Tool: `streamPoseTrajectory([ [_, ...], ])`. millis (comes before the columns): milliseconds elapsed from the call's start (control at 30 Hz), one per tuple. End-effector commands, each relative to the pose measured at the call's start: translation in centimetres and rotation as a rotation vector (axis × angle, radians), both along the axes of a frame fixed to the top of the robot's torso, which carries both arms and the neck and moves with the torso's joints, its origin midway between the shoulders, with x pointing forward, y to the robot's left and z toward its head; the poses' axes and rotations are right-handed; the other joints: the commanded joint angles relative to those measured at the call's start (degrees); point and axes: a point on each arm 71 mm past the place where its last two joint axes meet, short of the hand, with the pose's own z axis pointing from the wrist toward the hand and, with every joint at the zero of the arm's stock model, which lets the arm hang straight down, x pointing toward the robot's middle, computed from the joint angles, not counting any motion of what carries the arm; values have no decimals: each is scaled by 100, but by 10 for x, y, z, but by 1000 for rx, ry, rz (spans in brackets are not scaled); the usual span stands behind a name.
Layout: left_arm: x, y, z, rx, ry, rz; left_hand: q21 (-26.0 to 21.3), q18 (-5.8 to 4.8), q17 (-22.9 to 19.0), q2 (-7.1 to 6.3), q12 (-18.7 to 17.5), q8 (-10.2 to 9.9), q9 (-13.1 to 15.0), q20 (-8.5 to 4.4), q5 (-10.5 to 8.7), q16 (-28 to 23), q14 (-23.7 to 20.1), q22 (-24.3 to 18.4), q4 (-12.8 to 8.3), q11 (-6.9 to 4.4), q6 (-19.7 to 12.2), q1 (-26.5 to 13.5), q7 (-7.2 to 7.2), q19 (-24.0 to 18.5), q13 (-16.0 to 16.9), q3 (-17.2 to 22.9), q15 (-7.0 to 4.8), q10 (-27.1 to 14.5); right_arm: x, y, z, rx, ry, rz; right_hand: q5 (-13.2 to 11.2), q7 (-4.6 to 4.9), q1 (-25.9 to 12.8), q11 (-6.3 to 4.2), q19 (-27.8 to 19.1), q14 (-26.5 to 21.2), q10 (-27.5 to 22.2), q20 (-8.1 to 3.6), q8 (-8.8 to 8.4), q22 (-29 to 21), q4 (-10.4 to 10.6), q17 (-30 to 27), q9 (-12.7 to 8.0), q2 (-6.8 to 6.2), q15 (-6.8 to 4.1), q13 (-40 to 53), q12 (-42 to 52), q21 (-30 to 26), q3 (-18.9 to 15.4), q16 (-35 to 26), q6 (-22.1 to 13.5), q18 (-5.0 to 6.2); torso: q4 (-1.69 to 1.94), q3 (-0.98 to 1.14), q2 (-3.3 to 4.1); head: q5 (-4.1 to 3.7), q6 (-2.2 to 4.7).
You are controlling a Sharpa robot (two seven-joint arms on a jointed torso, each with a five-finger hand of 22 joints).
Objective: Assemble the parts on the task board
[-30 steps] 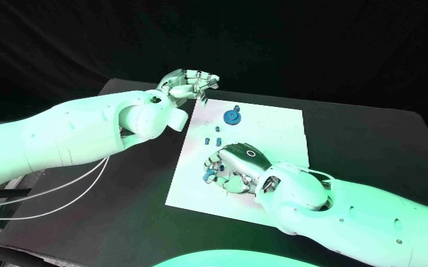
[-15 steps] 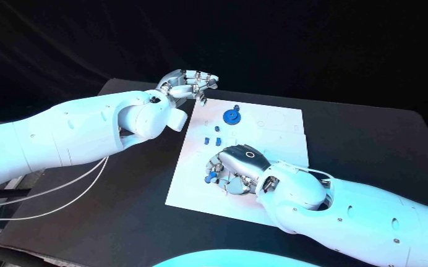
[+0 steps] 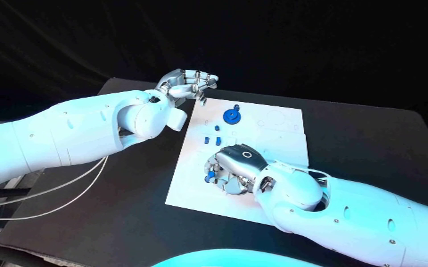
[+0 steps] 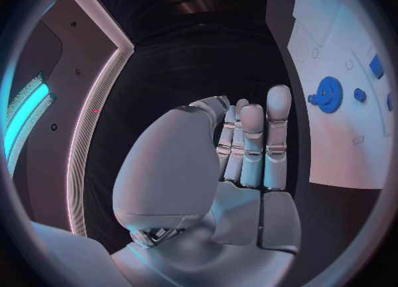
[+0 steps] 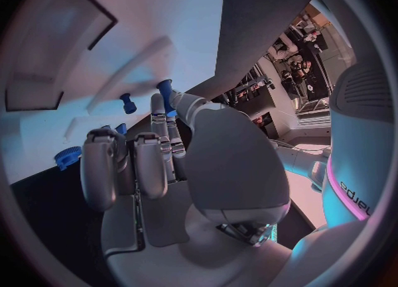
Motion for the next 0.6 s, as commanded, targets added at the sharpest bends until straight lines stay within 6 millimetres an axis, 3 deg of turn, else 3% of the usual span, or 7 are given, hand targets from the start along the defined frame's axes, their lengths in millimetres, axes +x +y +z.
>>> streamPoseTrajectory([
  [33,0,-3,1,-12,-1,-19,-26,50,-7,0,26,-3,8,13,20,-16,-37,-6,-3,5,-16,-49,9,-37,5,25,-13,-32,-3,3,-1,-24,-23,11,-16,68,-134,51,198,227,-54,1,-83,1015,20,8,237,-63,10,-9,-61,-2,31,41,-146,-40,2,0,2,2,-3],
  [100,0,-3,1,-12,-1,-20,-26,50,-7,0,26,-3,8,13,20,-16,-37,-6,-3,5,-16,-49,9,-37,5,25,-13,-32,-3,4,-1,-21,-23,16,-15,85,-213,72,198,224,-91,16,-137,1018,41,-1,212,-136,27,-9,-85,-1,15,40,-231,-41,2,0,0,3,-5],
  [200,0,-3,1,-12,-1,-19,-26,50,-7,0,26,-3,8,13,20,-16,-37,-6,-3,5,-16,-49,9,-37,5,25,-13,-32,-4,4,-1,-19,-19,22,218,64,-378,71,192,224,-110,32,-229,1015,89,10,171,-282,32,6,-98,-16,-64,49,-374,-36,1,0,-3,-5,-16],
  [600,0,-3,1,-11,1,-20,-28,50,-8,1,28,-3,9,14,20,-15,-37,-8,-1,6,-17,-56,10,-37,5,28,-12,-34,-3,3,-1,-2,-15,23,214,50,-443,51,178,221,-127,30,-312,1002,97,3,136,-344,19,23,-104,-52,-104,50,-514,-27,-2,6,-1,-10,-8],
])
